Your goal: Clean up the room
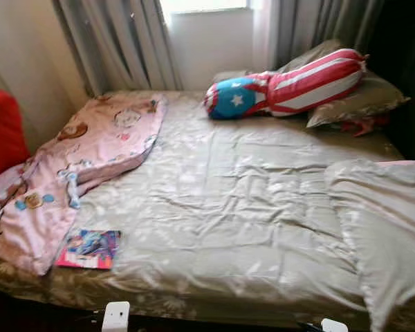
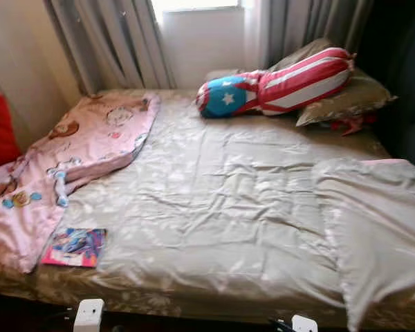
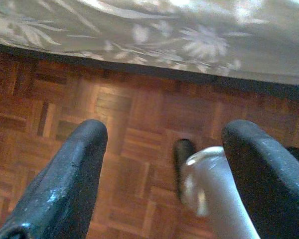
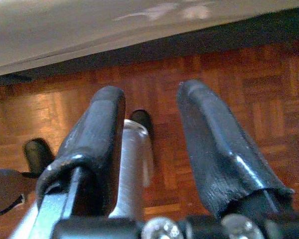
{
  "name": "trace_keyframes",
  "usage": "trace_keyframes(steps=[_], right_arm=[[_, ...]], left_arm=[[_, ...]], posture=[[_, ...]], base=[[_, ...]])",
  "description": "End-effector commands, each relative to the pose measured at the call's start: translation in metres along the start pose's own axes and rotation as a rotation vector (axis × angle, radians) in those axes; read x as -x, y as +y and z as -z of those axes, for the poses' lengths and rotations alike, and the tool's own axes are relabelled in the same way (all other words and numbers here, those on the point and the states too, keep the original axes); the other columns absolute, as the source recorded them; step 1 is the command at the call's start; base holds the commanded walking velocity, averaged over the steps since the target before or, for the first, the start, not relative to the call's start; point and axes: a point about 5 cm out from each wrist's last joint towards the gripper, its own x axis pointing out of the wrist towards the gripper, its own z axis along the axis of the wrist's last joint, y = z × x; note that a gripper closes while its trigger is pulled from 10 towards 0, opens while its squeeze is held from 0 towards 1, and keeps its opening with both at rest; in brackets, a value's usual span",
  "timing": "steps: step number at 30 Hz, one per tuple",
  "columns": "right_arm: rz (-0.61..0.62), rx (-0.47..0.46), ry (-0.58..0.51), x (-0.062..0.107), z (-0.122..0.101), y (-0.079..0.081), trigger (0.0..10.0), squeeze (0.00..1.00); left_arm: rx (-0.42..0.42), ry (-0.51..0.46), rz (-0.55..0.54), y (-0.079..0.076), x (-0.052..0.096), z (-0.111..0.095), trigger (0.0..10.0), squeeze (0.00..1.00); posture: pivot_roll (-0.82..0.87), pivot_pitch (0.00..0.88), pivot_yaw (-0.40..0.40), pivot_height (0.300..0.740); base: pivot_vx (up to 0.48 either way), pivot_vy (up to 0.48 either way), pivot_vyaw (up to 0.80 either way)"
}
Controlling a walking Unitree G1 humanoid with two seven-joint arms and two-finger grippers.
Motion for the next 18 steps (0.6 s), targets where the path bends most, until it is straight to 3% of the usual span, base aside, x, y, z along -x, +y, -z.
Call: trace_keyframes(steps=[1,9,18], right_arm=[[-0.024,-0.005,-0.003,-0.001,-0.001,0.010,10.0,0.00],[-0.025,-0.005,-0.002,0.000,0.000,0.009,10.0,0.00],[-0.013,-0.006,0.005,0.001,0.003,-0.006,10.0,0.00]], left_arm=[[-0.012,0.027,-0.018,0.008,0.002,0.007,10.0,0.00],[-0.014,0.025,-0.010,0.000,0.001,0.004,10.0,0.00],[-0.014,0.028,-0.008,-0.001,0.001,0.006,10.0,0.00]], posture=[[-0.09,0.000,0.035,0.740],[-0.09,0.000,0.038,0.740],[-0.09,0.000,0.038,0.740]], base=[[0.000,0.450,0.00],[0.000,0.450,0.00],[0.000,0.451,0.00]])
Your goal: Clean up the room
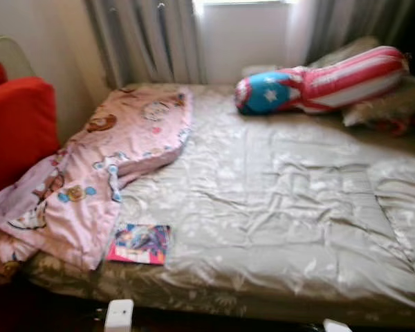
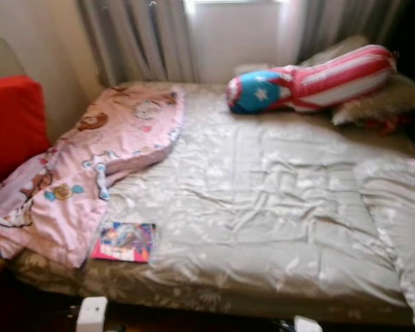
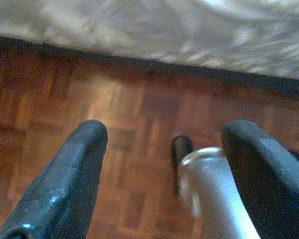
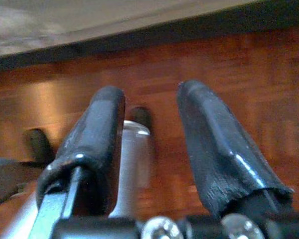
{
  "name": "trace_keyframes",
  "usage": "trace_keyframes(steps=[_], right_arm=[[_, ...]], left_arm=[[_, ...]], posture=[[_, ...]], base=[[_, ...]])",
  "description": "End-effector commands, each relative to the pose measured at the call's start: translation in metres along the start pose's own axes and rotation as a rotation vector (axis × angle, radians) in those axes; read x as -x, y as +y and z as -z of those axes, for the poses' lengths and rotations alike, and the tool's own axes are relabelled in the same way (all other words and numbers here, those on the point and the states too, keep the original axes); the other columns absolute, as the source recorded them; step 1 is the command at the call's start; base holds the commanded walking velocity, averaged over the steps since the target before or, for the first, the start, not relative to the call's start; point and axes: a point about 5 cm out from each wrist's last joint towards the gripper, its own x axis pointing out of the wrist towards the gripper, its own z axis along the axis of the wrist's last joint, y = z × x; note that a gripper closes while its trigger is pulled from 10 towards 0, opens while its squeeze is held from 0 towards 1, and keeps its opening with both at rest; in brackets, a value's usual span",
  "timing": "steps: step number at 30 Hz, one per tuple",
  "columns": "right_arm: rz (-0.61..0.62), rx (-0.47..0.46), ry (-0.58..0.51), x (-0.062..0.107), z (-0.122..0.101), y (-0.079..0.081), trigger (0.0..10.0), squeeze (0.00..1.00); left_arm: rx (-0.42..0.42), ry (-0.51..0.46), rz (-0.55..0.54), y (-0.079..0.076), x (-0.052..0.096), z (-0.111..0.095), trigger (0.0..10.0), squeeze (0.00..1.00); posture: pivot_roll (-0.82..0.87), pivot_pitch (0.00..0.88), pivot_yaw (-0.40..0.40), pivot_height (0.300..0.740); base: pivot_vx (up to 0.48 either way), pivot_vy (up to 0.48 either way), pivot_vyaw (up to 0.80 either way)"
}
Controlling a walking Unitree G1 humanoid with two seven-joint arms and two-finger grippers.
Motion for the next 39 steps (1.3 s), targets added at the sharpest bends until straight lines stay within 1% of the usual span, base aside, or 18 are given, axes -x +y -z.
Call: trace_keyframes(steps=[1,9,17,22,26,29,36,39], right_arm=[[0.004,-0.003,0.007,0.001,0.003,-0.005,10.0,0.00],[0.002,0.004,0.010,0.002,0.004,-0.007,10.0,0.00],[-0.008,0.010,0.023,0.002,0.008,0.002,10.0,0.00],[-0.009,0.011,0.024,0.002,0.009,0.003,10.0,0.00],[-0.005,0.011,0.026,0.002,0.010,-0.001,10.0,0.00],[0.000,0.012,0.027,0.003,0.011,-0.008,10.0,0.00],[0.004,0.012,0.028,0.004,0.010,-0.012,10.0,0.00],[0.002,0.014,0.029,0.004,0.010,-0.011,10.0,0.00]], left_arm=[[-0.012,0.011,0.001,-0.001,0.000,0.002,10.0,0.00],[-0.014,0.015,-0.004,0.003,0.001,0.004,10.0,0.00],[-0.020,0.013,-0.005,0.003,0.001,0.003,10.0,0.00],[-0.021,0.013,-0.005,0.002,0.001,0.003,10.0,0.00],[-0.021,0.014,-0.004,0.002,0.001,0.003,10.0,0.00],[-0.018,0.016,-0.004,0.001,0.001,0.003,10.0,0.00],[-0.014,0.021,-0.011,0.004,0.001,0.006,10.0,0.00],[-0.014,0.021,-0.012,0.005,0.001,0.006,10.0,0.00]], posture=[[-0.08,0.000,0.037,0.740],[-0.09,0.000,0.037,0.740],[-0.09,0.000,0.039,0.740],[-0.09,0.000,0.041,0.740],[-0.09,0.000,0.041,0.740],[-0.09,0.000,0.037,0.740],[-0.08,0.000,0.033,0.740],[-0.08,0.000,0.033,0.740]], base=[[0.000,0.450,0.00],[0.000,0.449,0.00],[0.000,0.449,0.00],[0.000,0.448,0.00],[0.000,0.446,0.00],[0.000,0.444,0.00],[0.000,0.442,0.00],[0.000,0.439,0.00]])
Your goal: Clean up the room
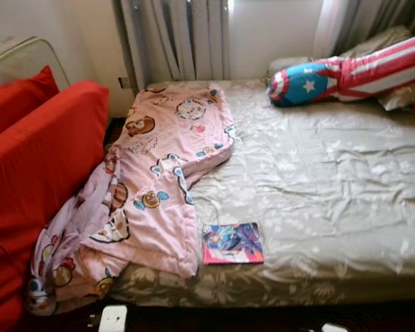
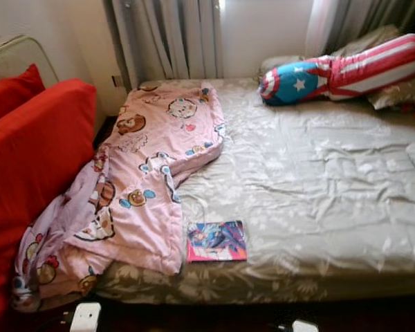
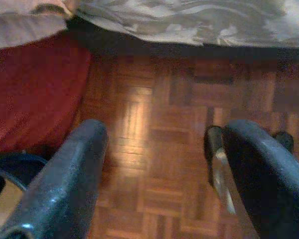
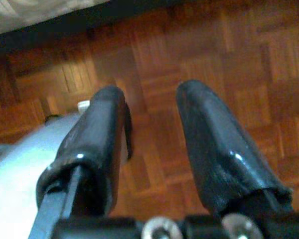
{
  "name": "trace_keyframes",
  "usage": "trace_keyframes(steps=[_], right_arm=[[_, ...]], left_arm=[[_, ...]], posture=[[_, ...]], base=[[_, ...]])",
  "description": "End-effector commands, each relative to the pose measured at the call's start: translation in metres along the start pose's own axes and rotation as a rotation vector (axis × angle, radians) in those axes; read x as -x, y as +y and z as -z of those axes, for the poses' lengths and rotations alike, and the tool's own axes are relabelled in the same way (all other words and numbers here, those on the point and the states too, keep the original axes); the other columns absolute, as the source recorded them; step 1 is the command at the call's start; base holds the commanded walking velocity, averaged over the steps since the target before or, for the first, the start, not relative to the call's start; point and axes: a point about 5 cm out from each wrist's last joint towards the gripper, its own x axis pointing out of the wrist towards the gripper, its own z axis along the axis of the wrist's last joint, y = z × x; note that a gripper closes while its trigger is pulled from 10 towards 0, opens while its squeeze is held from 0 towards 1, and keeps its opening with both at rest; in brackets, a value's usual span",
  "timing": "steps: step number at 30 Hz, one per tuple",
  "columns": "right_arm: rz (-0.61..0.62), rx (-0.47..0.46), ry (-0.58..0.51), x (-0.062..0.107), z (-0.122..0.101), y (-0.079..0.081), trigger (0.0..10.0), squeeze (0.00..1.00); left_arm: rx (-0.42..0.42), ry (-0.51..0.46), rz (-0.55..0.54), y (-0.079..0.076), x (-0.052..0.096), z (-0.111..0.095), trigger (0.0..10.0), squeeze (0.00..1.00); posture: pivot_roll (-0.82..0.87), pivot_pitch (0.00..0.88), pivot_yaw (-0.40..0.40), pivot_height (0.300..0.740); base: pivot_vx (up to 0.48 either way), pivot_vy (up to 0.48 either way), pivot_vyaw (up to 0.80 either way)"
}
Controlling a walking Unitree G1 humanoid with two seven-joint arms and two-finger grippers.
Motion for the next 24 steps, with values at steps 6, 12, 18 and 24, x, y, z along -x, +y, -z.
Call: trace_keyframes(steps=[6,12,18,24], right_arm=[[-0.032,0.001,-0.008,-0.003,-0.004,0.022,10.0,0.00],[-0.038,0.002,-0.008,-0.003,-0.003,0.027,10.0,0.00],[-0.027,-0.006,-0.013,-0.001,0.001,0.024,10.0,0.00],[-0.009,-0.012,-0.011,0.003,0.008,0.002,10.0,0.00]], left_arm=[[0.000,-0.003,-0.023,0.006,0.000,-0.003,10.0,0.00],[0.007,-0.018,-0.022,0.004,-0.001,-0.006,10.0,0.00],[0.012,-0.012,-0.021,0.004,-0.001,-0.006,10.0,0.00],[0.017,-0.021,-0.017,0.003,-0.002,-0.008,10.0,0.00]], posture=[[-0.08,0.000,0.031,0.740],[-0.08,0.000,0.030,0.740],[-0.08,0.000,0.029,0.740],[-0.08,0.000,0.028,0.740]], base=[[0.000,0.184,0.00],[0.000,0.000,0.00],[0.000,0.000,0.00],[0.000,0.000,0.00]])
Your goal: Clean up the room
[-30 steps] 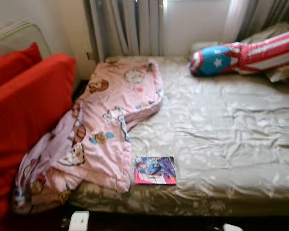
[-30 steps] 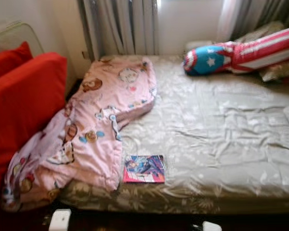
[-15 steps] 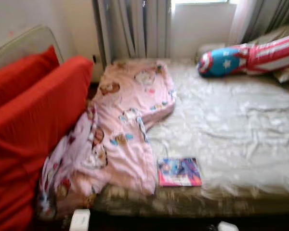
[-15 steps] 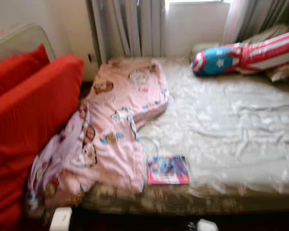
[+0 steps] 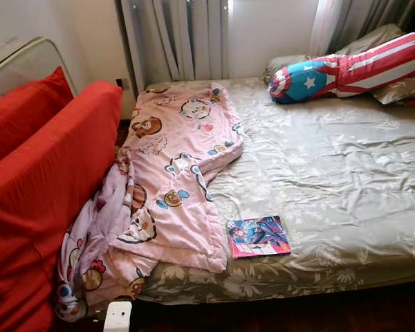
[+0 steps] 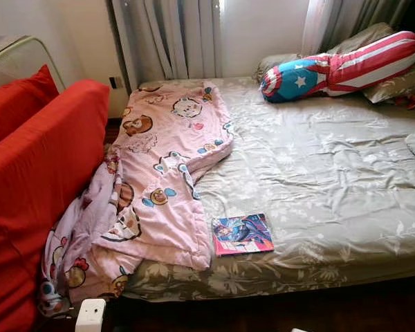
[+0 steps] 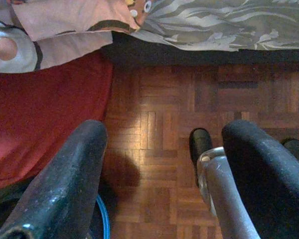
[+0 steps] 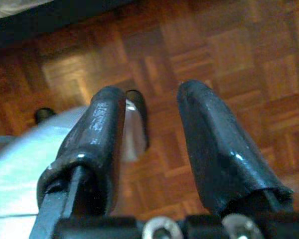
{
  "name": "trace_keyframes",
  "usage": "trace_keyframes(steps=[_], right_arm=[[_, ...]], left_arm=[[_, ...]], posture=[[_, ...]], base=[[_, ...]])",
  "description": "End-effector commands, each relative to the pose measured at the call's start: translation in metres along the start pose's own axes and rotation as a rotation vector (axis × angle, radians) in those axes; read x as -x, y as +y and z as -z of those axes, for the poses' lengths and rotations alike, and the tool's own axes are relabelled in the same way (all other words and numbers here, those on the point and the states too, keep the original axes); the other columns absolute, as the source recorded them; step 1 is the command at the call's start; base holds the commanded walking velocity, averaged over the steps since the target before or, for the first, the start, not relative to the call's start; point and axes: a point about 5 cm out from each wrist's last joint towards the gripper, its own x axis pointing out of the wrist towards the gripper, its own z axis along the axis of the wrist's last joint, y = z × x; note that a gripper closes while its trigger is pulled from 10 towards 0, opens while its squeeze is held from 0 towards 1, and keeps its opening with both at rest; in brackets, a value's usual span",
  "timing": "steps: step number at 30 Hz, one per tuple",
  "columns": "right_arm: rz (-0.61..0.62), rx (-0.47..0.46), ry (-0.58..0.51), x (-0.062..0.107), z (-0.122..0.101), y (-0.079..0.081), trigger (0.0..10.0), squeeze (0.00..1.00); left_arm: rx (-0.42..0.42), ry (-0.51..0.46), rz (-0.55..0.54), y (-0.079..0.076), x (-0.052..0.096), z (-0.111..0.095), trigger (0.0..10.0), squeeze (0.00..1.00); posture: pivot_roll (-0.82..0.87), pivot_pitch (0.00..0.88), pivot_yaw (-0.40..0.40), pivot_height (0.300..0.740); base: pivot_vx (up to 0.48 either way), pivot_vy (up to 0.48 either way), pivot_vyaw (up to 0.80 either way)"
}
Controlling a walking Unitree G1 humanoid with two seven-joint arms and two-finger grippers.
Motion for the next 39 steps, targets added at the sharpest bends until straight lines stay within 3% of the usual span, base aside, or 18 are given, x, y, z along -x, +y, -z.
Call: trace_keyframes(steps=[1,7,15,22,31,39], right_arm=[[-0.003,-0.013,-0.010,0.000,-0.001,-0.001,10.0,0.00],[0.002,-0.008,-0.013,0.000,-0.004,-0.005,10.0,0.00],[-0.016,0.003,-0.039,-0.006,-0.017,0.021,10.0,0.00],[-0.020,0.025,-0.048,-0.006,-0.019,0.026,10.0,0.00],[-0.017,0.018,-0.059,-0.007,-0.023,0.018,10.0,0.00],[0.005,0.015,-0.055,-0.003,-0.019,-0.004,10.0,0.00]], left_arm=[[0.017,0.003,-0.005,0.002,0.000,0.001,10.0,0.00],[0.014,0.002,-0.006,0.003,0.000,0.001,10.0,0.00],[0.019,-0.005,-0.005,0.002,0.000,-0.001,10.0,0.00],[0.021,-0.005,-0.005,0.002,0.000,0.000,10.0,0.00],[0.023,-0.005,-0.005,0.001,0.000,0.000,10.0,0.00],[0.020,-0.007,-0.006,0.000,0.000,-0.002,10.0,0.00]], posture=[[-0.08,0.000,0.028,0.740],[-0.08,0.000,0.027,0.740],[-0.08,0.000,0.023,0.740],[-0.08,0.000,0.020,0.740],[-0.08,0.000,0.019,0.740],[-0.08,0.000,0.022,0.740]], base=[[0.000,0.000,0.00],[0.000,0.000,0.00],[0.163,0.000,0.00],[0.281,0.000,0.00],[0.281,0.000,0.00],[0.281,0.000,0.00]])
